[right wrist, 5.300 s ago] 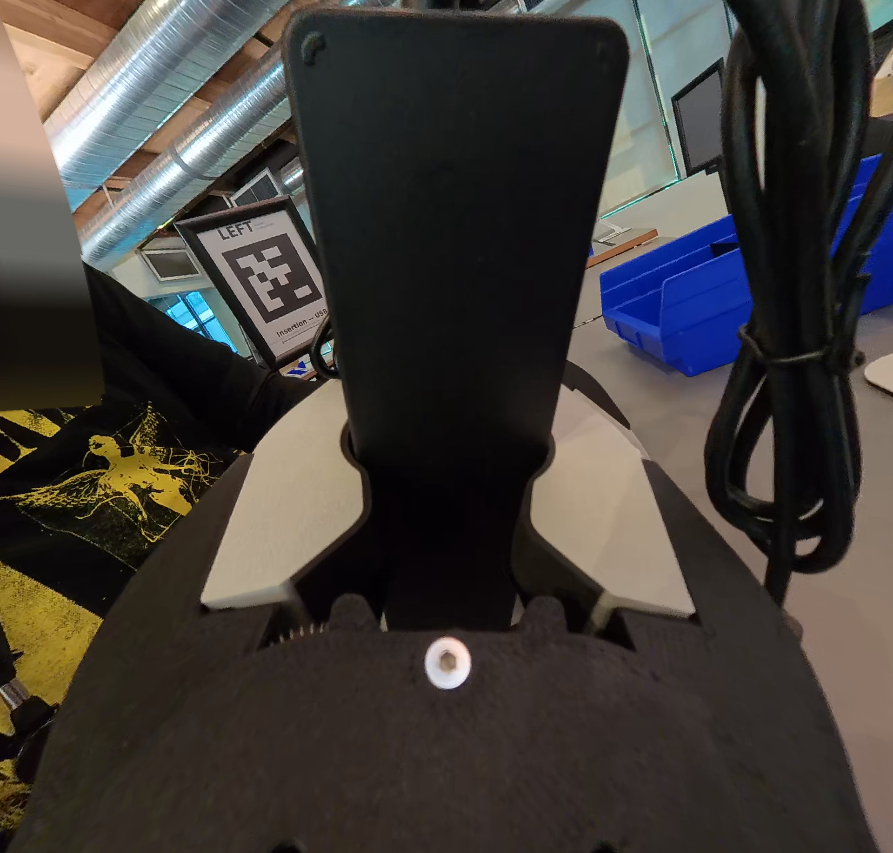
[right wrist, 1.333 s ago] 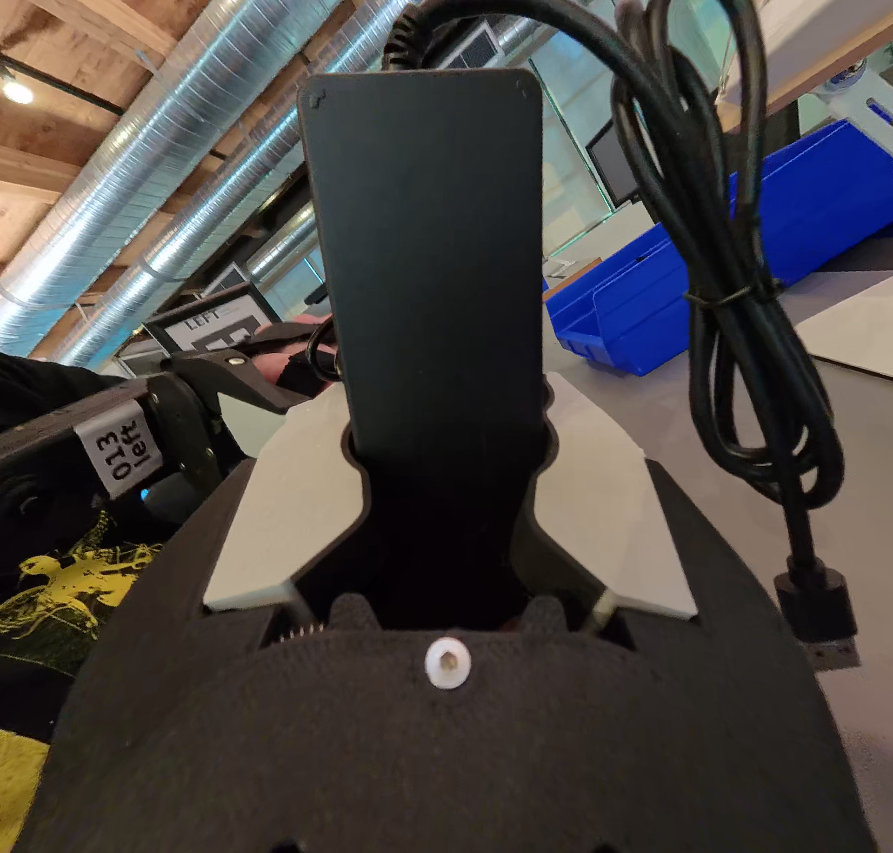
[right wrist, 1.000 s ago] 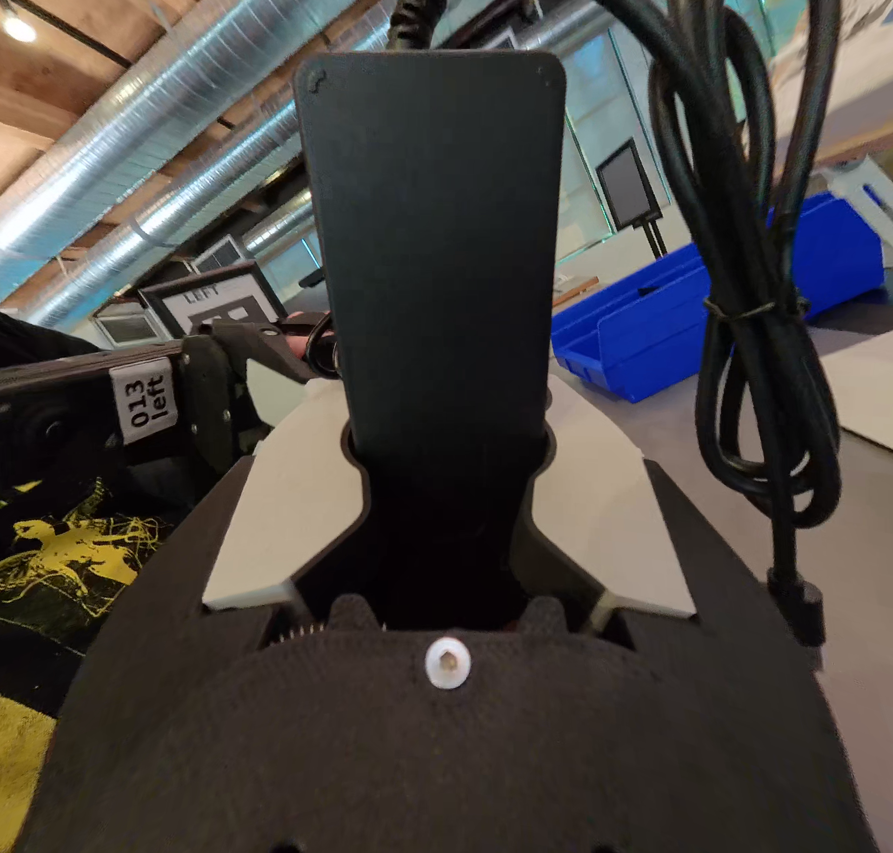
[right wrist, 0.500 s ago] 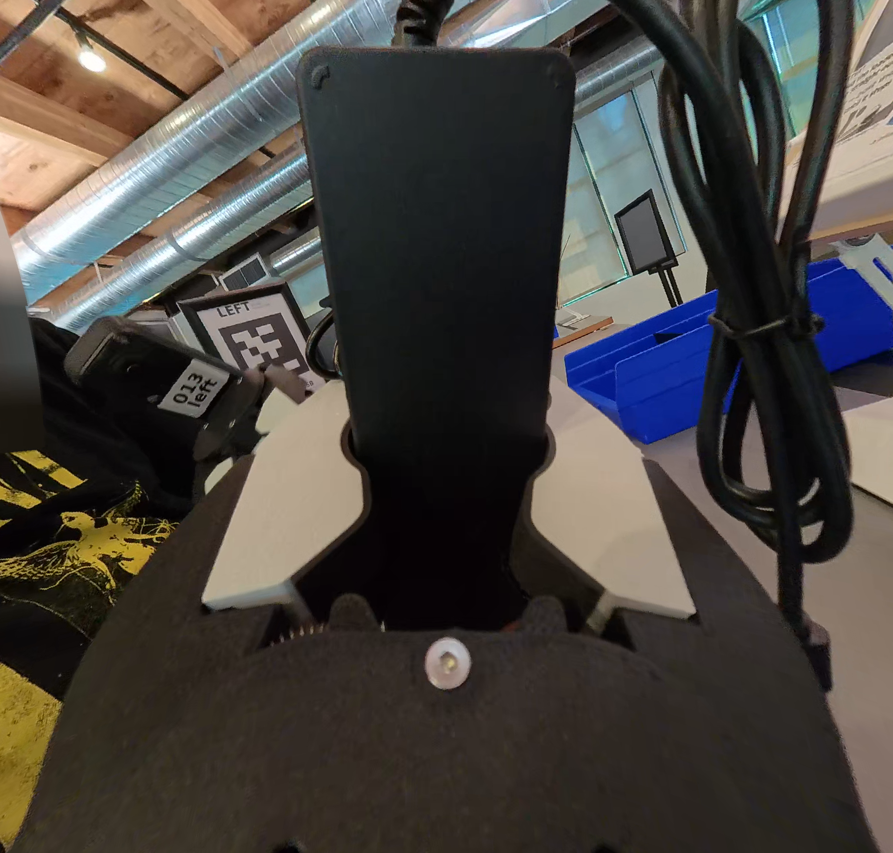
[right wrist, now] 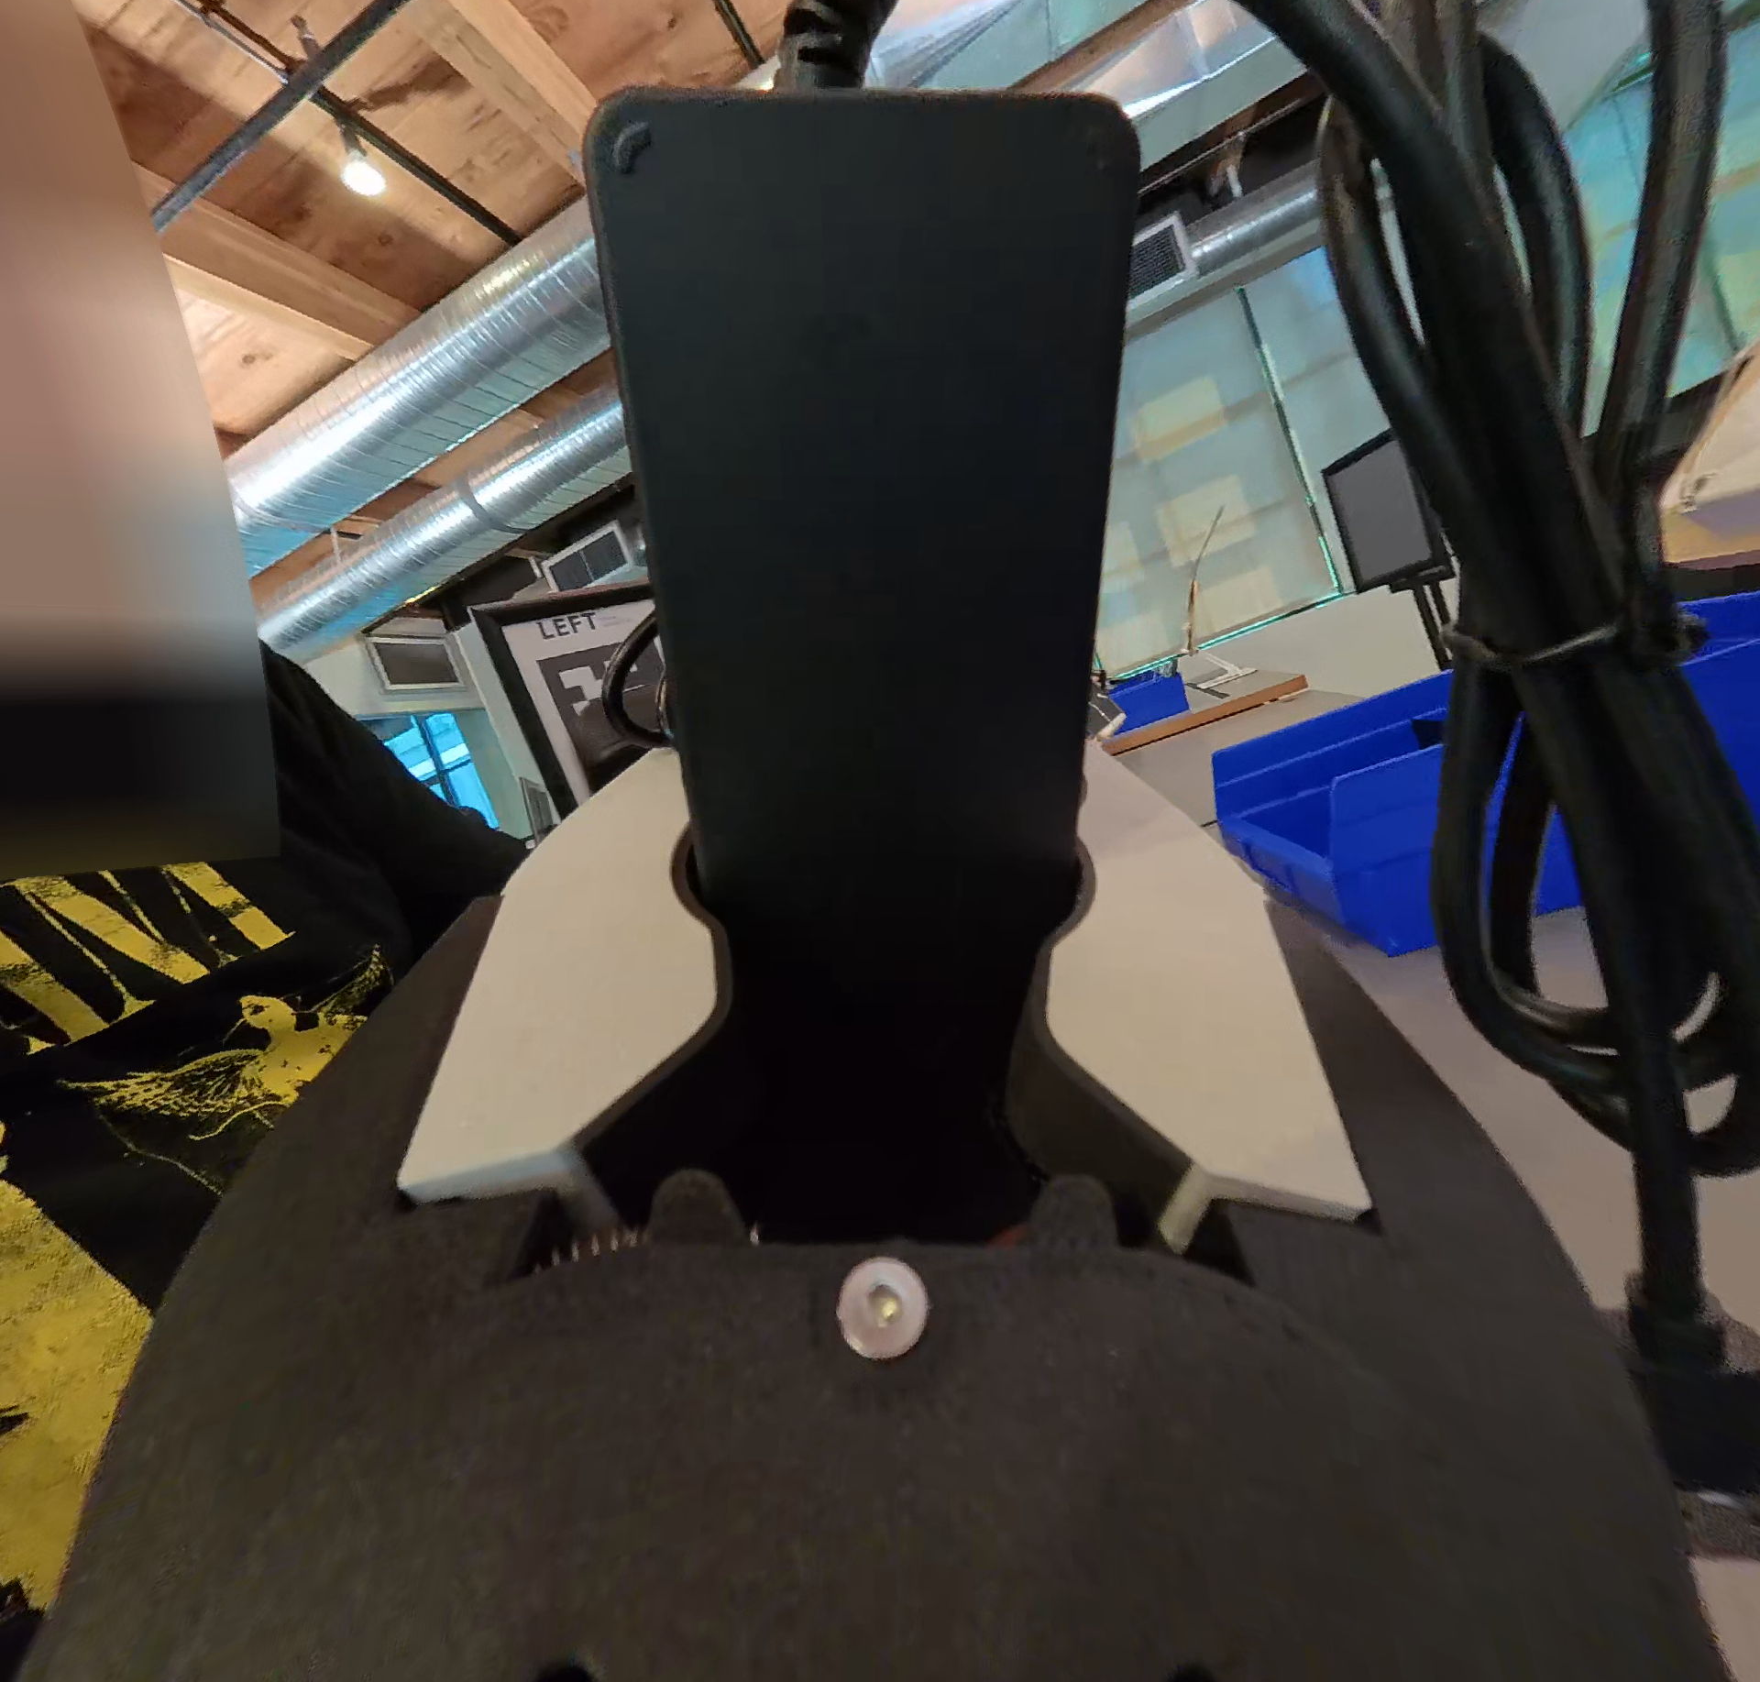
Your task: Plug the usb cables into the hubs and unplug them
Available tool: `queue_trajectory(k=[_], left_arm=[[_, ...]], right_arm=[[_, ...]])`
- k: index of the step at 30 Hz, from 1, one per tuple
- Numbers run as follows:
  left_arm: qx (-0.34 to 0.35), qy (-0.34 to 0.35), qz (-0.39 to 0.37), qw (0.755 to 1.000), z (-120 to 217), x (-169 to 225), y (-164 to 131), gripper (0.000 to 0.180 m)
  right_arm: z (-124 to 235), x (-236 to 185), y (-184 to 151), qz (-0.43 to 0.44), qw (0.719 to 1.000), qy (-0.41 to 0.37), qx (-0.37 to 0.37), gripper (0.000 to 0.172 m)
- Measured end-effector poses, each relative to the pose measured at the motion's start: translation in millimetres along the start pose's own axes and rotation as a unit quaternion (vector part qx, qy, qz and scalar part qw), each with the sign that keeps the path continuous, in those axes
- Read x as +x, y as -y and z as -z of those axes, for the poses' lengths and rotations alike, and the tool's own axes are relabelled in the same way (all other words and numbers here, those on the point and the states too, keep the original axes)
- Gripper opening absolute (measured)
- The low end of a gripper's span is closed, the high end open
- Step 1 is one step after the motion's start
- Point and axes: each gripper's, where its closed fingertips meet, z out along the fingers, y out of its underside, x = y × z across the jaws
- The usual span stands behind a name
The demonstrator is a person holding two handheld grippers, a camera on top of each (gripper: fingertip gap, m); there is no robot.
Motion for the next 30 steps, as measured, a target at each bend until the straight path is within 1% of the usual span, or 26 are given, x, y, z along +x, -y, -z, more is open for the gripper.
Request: queue_trajectory(k=[1, 4, 5, 7, 8, 14, 17, 23, 25, 27, 29, 30], left_arm=[[0.009, -0.014, 0.018, 1.0, -4, 0, 2, 0.099], [0.072, -0.082, 0.049, 0.993, -3, 9, 19, 0.062], [0.084, -0.095, 0.052, 0.99, -2, 11, 22, 0.055], [0.099, -0.1, 0.052, 0.989, -1, 13, 23, 0.055], [0.102, -0.101, 0.052, 0.988, 0, 13, 23, 0.055], [0.07, -0.115, 0.038, 0.99, 8, 8, 18, 0.054], [0.049, -0.095, -0.009, 0.994, 18, -4, 11, 0.054], [0.025, -0.062, -0.029, 0.997, 44, -39, 5, 0.054], [0.007, -0.048, -0.048, 0.998, 51, -51, 3, 0.054], [-0.018, -0.029, -0.074, 0.997, 57, -62, 0, 0.054], [-0.041, -0.014, -0.093, 0.995, 63, -73, -2, 0.055], [-0.049, -0.009, -0.096, 0.994, 65, -78, -3, 0.055]], right_arm=[[-2, -1, -2, -0.001, 1.0, 0.003, -0.003, 0.066], [-7, -3, -8, -0.008, 1.0, 0.011, -0.014, 0.066], [-8, -3, -9, -0.009, 1.0, 0.011, -0.015, 0.066], [-8, -4, -8, -0.01, 1.0, 0.015, -0.016, 0.068], [-8, -4, -9, -0.009, 1.0, 0.015, -0.018, 0.066], [-7, 0, -16, -0.017, 0.999, 0.004, -0.05, 0.066], [-6, 3, -18, -0.011, 0.998, -0.015, -0.068, 0.068], [10, 9, 0, 0.023, 0.995, -0.067, -0.067, 0.071], [15, 13, 4, 0.051, 0.991, -0.097, -0.081, 0.071], [19, 17, 8, 0.099, 0.979, -0.141, -0.105, 0.073], [23, 19, 10, 0.169, 0.955, -0.195, -0.145, 0.074], [23, 18, 12, 0.213, 0.938, -0.218, -0.166, 0.075]])
